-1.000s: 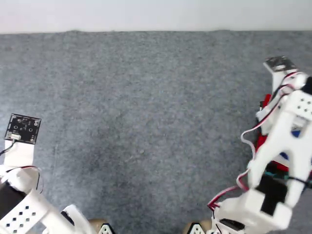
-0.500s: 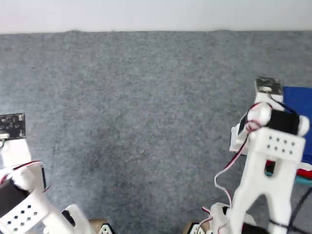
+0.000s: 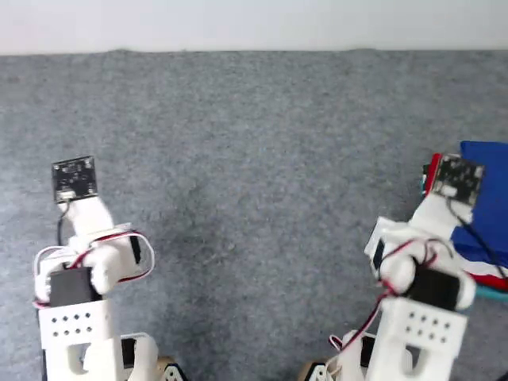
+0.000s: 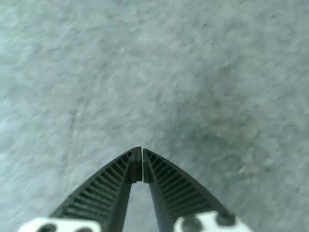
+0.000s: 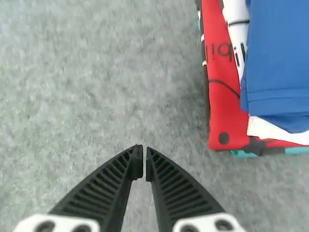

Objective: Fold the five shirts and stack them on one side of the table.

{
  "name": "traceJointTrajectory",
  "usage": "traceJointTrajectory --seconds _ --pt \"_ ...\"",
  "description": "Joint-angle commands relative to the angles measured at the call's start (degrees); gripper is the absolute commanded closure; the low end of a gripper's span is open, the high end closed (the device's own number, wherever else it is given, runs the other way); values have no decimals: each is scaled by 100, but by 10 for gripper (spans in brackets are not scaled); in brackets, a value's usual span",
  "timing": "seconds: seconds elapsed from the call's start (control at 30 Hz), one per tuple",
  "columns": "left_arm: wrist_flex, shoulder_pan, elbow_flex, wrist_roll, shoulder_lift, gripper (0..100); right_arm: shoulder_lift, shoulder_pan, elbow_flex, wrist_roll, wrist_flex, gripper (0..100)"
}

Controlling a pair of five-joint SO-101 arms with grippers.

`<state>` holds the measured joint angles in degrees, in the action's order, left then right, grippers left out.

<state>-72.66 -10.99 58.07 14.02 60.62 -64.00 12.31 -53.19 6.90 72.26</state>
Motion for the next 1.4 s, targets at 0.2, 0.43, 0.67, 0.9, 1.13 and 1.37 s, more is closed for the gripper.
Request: traceJointTrajectory --seconds 0.2,0.43,0.67,0.9,1.13,1.37 --pt "1582 870 1015 273 70 987 -1701 -927 -1591 88 -585 990" --pt "2356 1108 1560 273 70 987 -2862 -1323 -2567 62 -549 990" --pt "2409 1486 1675 273 79 987 -4057 -1684 -3525 53 -541 990" --pt "2400 1635 1868 246 1160 987 -3934 -1868 -3648 53 -549 990" --pt "2251 1600 3222 -44 3604 987 -3934 -2264 -3947 53 -593 990" --pt "1512 1591 3644 -97 4193 987 -3943 -2000 -4325 97 -602 990"
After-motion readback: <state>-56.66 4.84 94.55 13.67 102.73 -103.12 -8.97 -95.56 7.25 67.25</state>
